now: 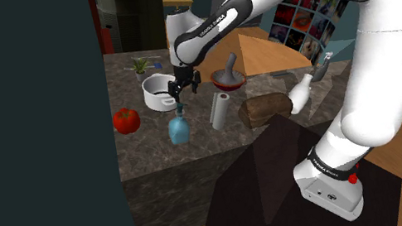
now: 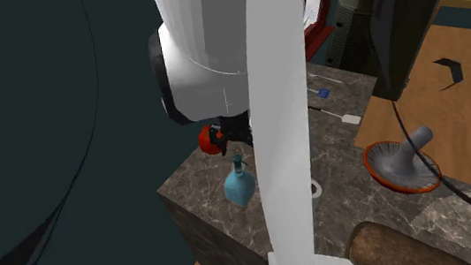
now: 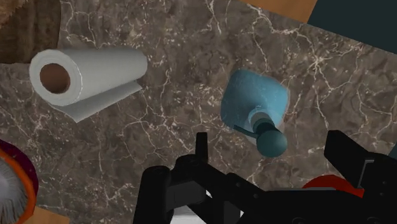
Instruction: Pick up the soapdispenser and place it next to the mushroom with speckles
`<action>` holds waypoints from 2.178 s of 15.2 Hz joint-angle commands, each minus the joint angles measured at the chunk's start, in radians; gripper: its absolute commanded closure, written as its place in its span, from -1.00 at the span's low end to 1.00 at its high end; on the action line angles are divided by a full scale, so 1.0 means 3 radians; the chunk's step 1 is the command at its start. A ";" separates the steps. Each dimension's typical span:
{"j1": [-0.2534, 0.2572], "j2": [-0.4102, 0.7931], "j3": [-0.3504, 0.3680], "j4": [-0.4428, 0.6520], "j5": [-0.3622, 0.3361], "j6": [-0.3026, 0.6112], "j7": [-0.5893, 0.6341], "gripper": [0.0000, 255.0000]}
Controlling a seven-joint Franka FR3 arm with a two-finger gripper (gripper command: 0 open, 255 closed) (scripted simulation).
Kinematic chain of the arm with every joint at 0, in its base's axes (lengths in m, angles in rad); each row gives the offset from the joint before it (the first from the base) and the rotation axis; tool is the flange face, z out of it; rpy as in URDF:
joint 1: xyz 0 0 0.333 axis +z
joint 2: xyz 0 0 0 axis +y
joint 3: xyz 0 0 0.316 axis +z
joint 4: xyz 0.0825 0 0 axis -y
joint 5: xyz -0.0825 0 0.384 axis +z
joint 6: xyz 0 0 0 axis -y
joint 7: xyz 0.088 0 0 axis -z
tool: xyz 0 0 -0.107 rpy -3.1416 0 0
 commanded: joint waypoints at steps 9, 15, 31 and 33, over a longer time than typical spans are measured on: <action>0.0059 0.0604 -0.0082 0.0276 -0.0125 0.0292 0.0092 -1.00; 0.0060 0.0622 -0.0086 0.0275 -0.0130 0.0312 0.0095 -1.00; 0.0047 0.0515 -0.0067 0.0261 -0.0104 0.0219 0.0074 1.00; 0.0039 0.0446 -0.0055 0.0257 -0.0085 0.0155 0.0059 1.00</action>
